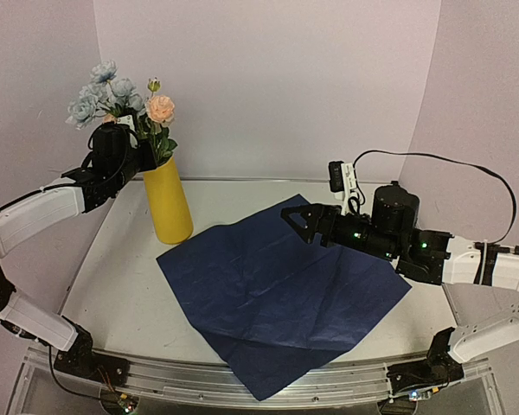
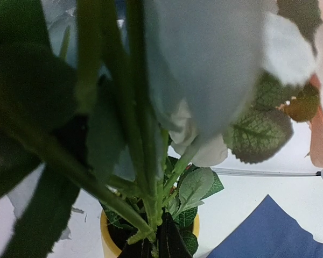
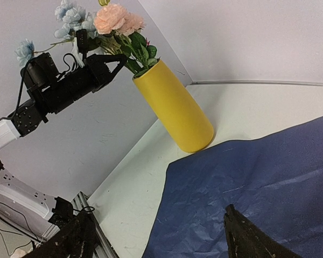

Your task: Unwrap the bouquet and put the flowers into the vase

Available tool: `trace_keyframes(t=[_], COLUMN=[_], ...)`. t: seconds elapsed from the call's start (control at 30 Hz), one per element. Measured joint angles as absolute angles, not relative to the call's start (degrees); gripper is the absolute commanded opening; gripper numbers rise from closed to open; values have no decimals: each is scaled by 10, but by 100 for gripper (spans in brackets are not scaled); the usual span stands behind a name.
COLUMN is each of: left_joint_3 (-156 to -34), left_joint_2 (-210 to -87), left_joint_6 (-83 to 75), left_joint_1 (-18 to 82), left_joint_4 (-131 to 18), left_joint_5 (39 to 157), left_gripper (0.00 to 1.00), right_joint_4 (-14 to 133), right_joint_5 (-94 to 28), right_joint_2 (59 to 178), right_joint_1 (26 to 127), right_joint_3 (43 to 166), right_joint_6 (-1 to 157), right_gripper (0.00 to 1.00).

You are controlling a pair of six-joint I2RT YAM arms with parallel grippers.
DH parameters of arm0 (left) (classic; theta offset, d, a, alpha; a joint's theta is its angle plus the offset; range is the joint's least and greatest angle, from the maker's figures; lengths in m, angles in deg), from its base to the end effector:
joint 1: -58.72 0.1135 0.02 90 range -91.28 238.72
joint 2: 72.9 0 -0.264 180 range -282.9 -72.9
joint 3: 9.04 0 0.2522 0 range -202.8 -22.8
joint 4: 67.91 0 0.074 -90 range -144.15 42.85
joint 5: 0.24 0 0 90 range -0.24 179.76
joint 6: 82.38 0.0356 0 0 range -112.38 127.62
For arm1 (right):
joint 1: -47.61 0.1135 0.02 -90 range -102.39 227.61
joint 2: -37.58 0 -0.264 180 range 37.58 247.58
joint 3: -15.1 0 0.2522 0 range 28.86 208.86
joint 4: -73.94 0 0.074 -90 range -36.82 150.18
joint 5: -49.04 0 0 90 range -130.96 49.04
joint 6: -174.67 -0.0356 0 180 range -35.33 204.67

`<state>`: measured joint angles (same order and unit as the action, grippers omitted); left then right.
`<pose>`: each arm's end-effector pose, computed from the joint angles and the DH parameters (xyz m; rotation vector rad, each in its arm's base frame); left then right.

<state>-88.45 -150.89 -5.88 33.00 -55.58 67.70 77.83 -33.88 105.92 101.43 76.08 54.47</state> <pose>0.2961 -0.1278 0.3577 -0.0926 1.7474 -0.1615 0.1628 0.2301 0.3199 -0.4643 1.7159 1.1994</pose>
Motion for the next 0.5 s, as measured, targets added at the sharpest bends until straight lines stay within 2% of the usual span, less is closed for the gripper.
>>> trace_keyframes(t=[0.17,0.5], left_joint_3=[-884,-864], left_joint_2=[-1509,-1509], left_joint_6=[-60,-64], left_joint_1=[330,330], left_joint_4=[-555,-533], left_joint_5=[678,683], left_gripper=[0,1], right_joint_4=[777,777], right_joint_5=[-339,-339], right_joint_2=[1059,1059], right_joint_1=[1014,1014], right_joint_3=[761,761], right_joint_6=[544,544], right_gripper=[83,83])
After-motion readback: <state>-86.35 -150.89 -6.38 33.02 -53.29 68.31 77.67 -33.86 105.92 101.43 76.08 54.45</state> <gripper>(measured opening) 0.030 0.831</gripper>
